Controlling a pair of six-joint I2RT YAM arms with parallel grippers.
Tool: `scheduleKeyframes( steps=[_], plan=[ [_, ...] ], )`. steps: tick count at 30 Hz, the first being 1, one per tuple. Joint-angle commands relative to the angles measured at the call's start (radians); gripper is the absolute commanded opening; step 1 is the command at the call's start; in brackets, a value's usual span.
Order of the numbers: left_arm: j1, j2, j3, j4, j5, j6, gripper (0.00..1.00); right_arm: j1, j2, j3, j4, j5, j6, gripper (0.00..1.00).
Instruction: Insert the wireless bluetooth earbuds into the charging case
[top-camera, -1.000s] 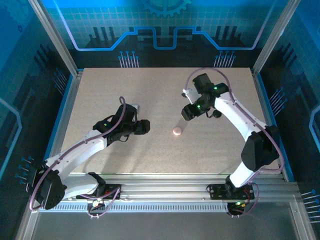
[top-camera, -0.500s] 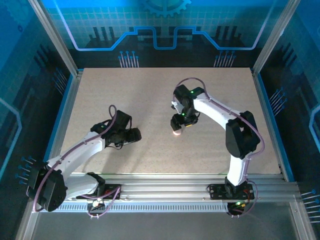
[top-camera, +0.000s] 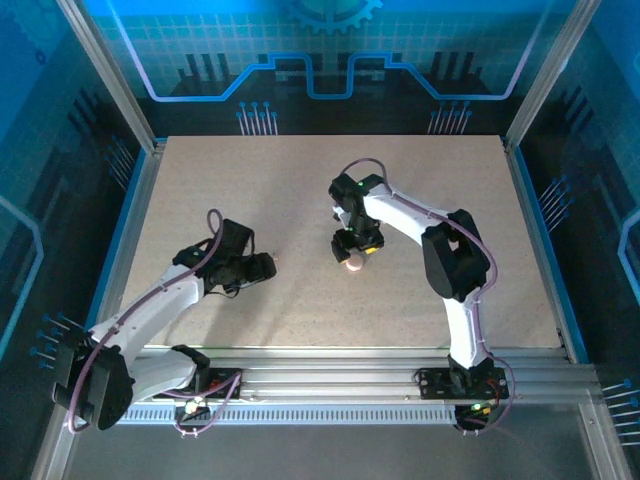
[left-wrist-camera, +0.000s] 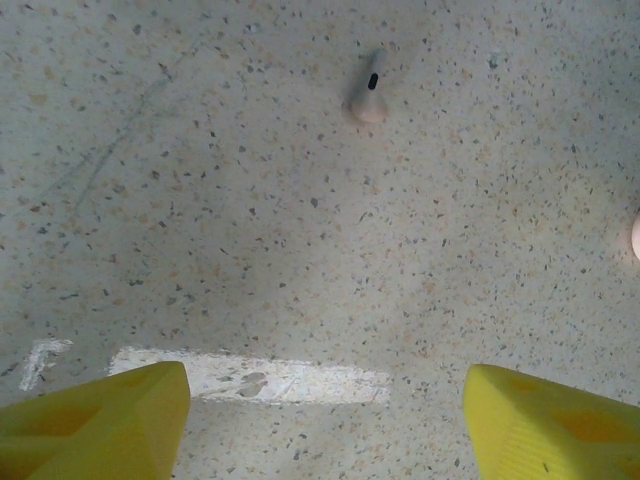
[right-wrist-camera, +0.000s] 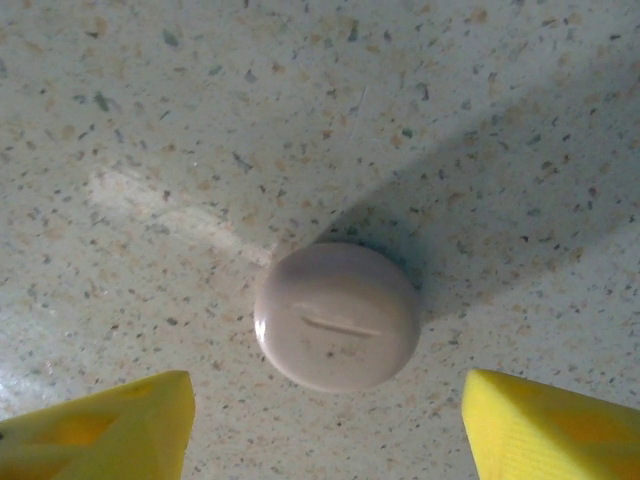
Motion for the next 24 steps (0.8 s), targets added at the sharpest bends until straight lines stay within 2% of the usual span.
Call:
scheduleKeyframes(
  steps=[1, 9, 19, 24],
  plan=[
    [0.019, -0.030, -0.015, -0.037, 0.021, 0.025, 0.73, 0.011, 0.045, 0.037, -0.032, 0.030, 0.018, 0.72],
    [0.033, -0.048, -0.023, -0.040, 0.028, 0.020, 0.73, 0.011, 0.097, 0.044, -0.013, -0.007, 0.020, 0.72],
    [0.038, -0.058, -0.031, -0.042, 0.027, 0.017, 0.73, 0.011, 0.125, 0.027, -0.019, -0.003, 0.013, 0.67],
    [0.038, -0.082, -0.046, -0.033, 0.018, 0.009, 0.73, 0.011, 0.127, 0.020, -0.013, -0.003, 0.008, 0.60]
  ],
)
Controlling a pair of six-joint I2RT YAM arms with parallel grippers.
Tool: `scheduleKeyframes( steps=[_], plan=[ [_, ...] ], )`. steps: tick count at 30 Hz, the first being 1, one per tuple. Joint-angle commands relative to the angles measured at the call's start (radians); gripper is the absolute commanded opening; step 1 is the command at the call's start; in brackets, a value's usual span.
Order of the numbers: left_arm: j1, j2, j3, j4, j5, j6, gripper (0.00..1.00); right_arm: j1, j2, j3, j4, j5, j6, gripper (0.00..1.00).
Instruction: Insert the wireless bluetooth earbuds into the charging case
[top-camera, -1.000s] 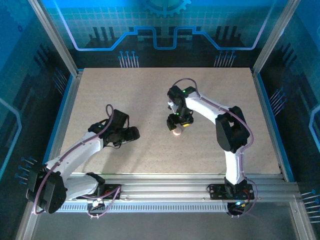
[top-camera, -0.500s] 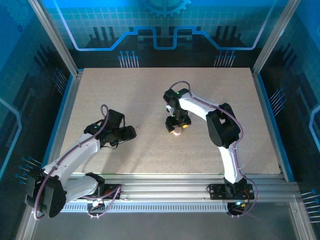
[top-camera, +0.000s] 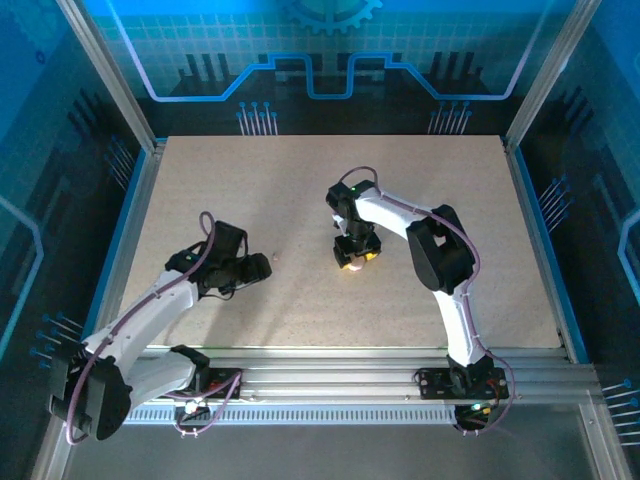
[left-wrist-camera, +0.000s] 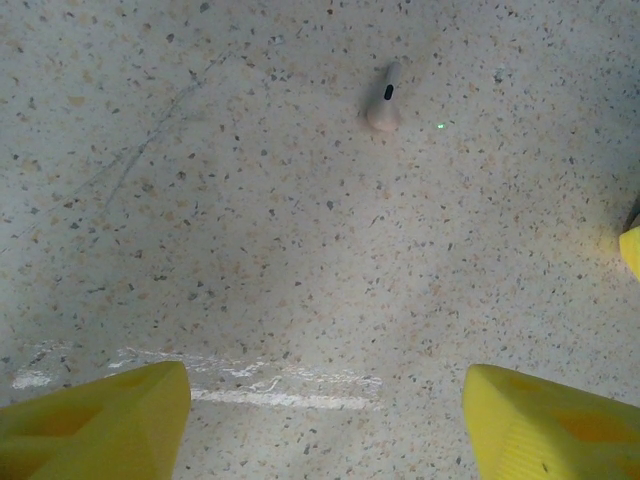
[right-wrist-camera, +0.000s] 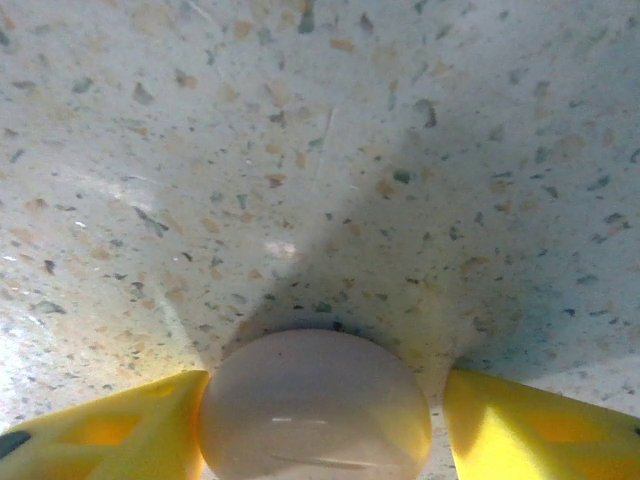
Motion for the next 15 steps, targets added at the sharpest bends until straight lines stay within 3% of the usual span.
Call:
scheduleKeyframes(
  steps=[1, 9, 15],
  plan=[
    [0.009, -0.028, -0.021, -0.019, 0.011, 0.007, 0.73, 0.010, 0.016, 0.001, -0.013, -0.019, -0.005, 0.58],
    [0.008, -0.064, -0.032, 0.033, 0.023, 0.052, 0.72, 0.008, -0.109, -0.035, 0.027, -0.015, 0.020, 0.53],
    [0.003, -0.214, -0.124, 0.268, 0.077, 0.176, 0.67, -0.001, -0.362, -0.154, 0.199, -0.135, 0.104, 0.51]
  ],
)
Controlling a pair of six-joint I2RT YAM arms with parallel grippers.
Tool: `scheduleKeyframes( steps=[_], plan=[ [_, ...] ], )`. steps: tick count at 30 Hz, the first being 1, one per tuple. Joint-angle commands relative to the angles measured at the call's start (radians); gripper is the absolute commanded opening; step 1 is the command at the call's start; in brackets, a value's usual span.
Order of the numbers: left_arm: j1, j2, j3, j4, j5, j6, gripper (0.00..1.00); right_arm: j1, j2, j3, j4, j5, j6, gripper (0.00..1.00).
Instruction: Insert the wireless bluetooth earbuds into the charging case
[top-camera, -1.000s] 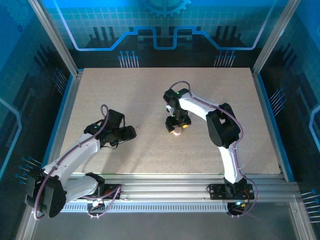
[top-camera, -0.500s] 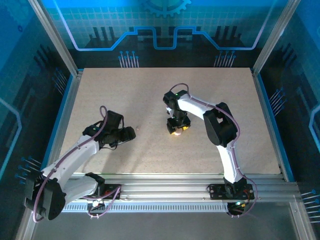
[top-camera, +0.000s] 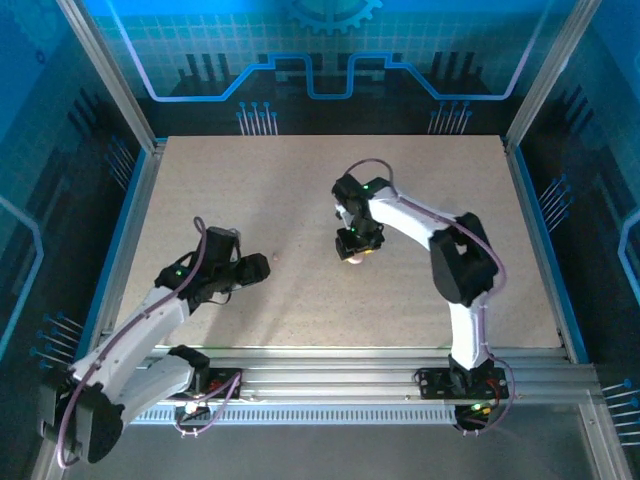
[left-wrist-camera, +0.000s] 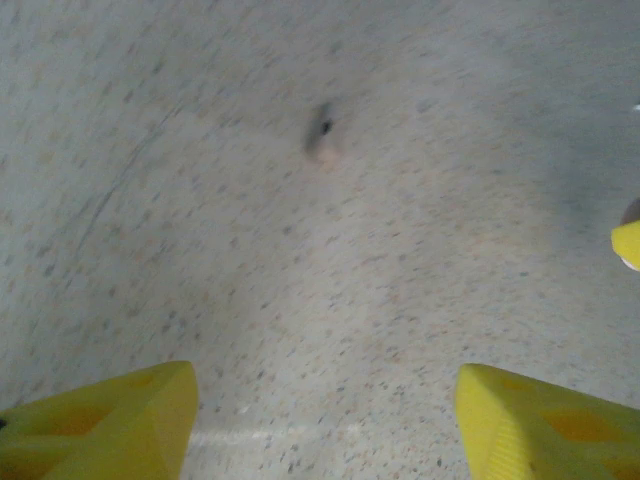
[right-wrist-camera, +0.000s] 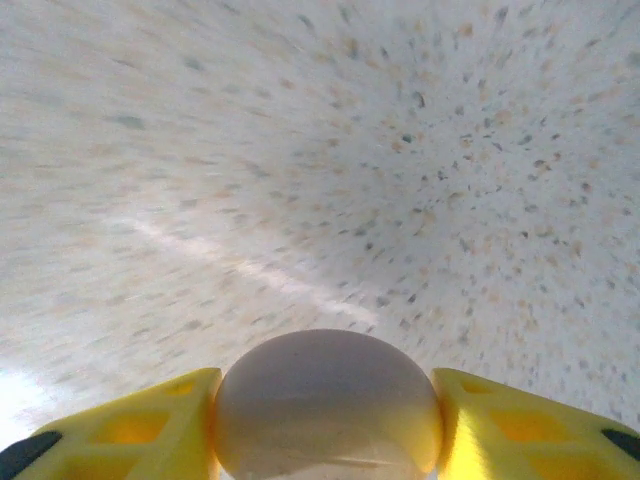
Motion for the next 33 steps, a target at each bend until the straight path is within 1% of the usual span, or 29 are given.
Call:
scheduleKeyframes(
  steps=[1, 3, 7, 10, 12, 16, 19, 21, 25, 33],
  plan=[
    [0.001, -0.085, -0.070, 0.204, 0.069, 0.122, 0.65, 0.001, -0.184, -0.062, 0.143, -0.118, 0.081, 0.51],
    [-0.010, -0.145, -0.131, 0.336, 0.101, 0.187, 0.62, -0.001, -0.264, -0.117, 0.223, -0.171, 0.128, 0.51],
    [-0.042, -0.250, -0.270, 0.639, 0.175, 0.386, 0.58, -0.004, -0.411, -0.238, 0.408, -0.264, 0.261, 0.50],
    [-0.051, -0.282, -0.346, 0.828, 0.227, 0.500, 0.55, -0.007, -0.486, -0.319, 0.548, -0.313, 0.385, 0.49],
    [-0.057, -0.278, -0.377, 0.915, 0.258, 0.562, 0.54, -0.008, -0.515, -0.357, 0.623, -0.356, 0.452, 0.49],
    [-0.074, -0.229, -0.384, 0.974, 0.301, 0.662, 0.54, 0.006, -0.558, -0.425, 0.732, -0.367, 0.595, 0.49],
    [-0.096, -0.180, -0.384, 1.025, 0.291, 0.689, 0.55, 0.020, -0.595, -0.476, 0.811, -0.342, 0.658, 0.45],
    [-0.108, -0.141, -0.386, 1.073, 0.280, 0.698, 0.55, 0.031, -0.617, -0.493, 0.834, -0.315, 0.687, 0.45],
    [-0.150, -0.060, -0.349, 1.101, 0.277, 0.754, 0.55, 0.061, -0.639, -0.504, 0.857, -0.287, 0.712, 0.46],
    [-0.195, 0.055, -0.317, 1.244, 0.253, 0.744, 0.56, 0.119, -0.650, -0.513, 0.864, -0.252, 0.707, 0.47]
  ],
)
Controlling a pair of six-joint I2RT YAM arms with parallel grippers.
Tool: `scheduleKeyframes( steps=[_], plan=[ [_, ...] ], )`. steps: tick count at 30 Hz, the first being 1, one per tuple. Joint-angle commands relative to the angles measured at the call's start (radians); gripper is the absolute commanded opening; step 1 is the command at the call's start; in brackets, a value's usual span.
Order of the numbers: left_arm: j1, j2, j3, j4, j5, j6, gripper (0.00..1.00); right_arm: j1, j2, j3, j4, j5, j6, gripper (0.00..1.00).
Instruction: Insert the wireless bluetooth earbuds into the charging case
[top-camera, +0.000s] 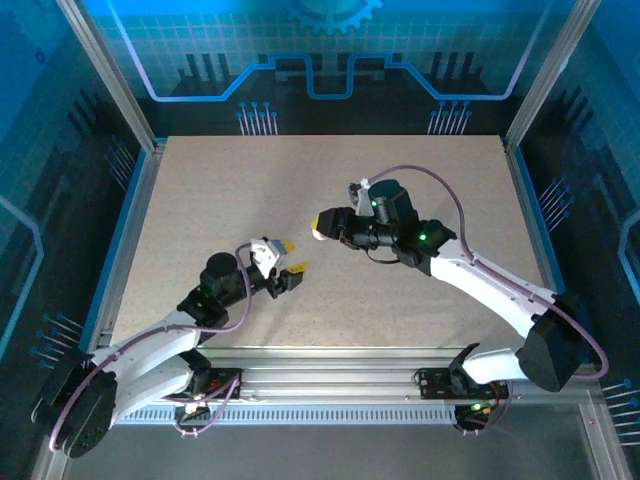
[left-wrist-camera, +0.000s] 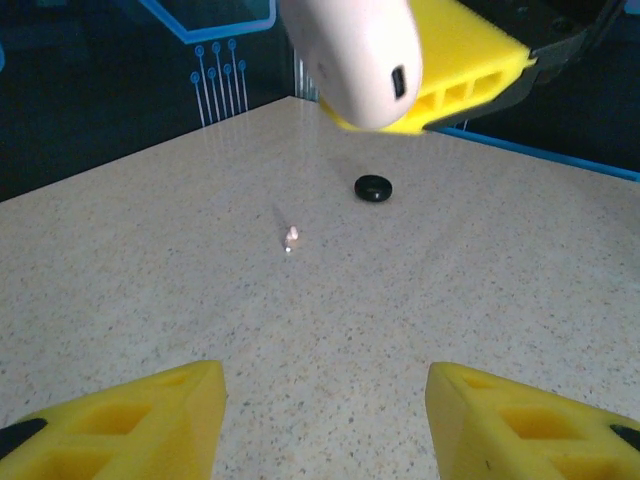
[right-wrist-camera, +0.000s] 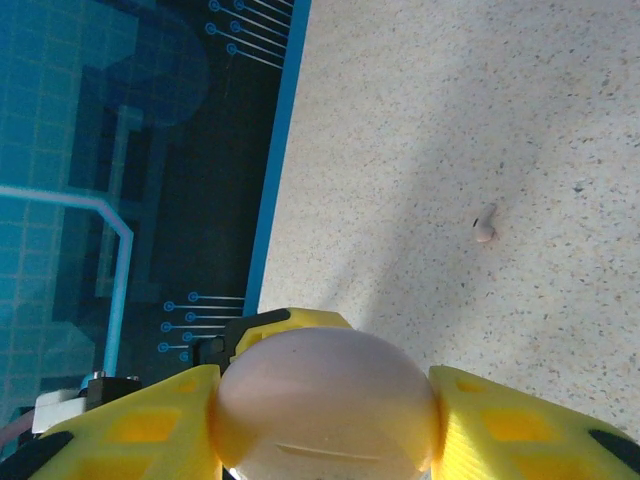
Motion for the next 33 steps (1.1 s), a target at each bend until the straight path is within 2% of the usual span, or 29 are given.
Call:
scheduleKeyframes(
  steps=[1, 12, 24, 33],
  plan=[
    [-0.021, 0.029, 0.046, 0.125, -0.007, 0.016, 0.56, 0.027, -0.022, -0.018, 0.040, 0.031, 0.014, 0.47],
    [-0.064, 0.127, 0.061, 0.290, -0.045, -0.043, 0.57, 0.067, -0.007, -0.025, 0.075, 0.042, 0.006, 0.47],
    [-0.078, 0.241, 0.076, 0.468, -0.128, -0.196, 0.56, 0.085, -0.017, -0.038, 0.077, 0.049, -0.005, 0.46],
    [-0.084, 0.303, 0.070, 0.604, -0.131, -0.260, 0.54, 0.088, -0.029, -0.048, 0.065, 0.066, -0.009, 0.47]
  ],
)
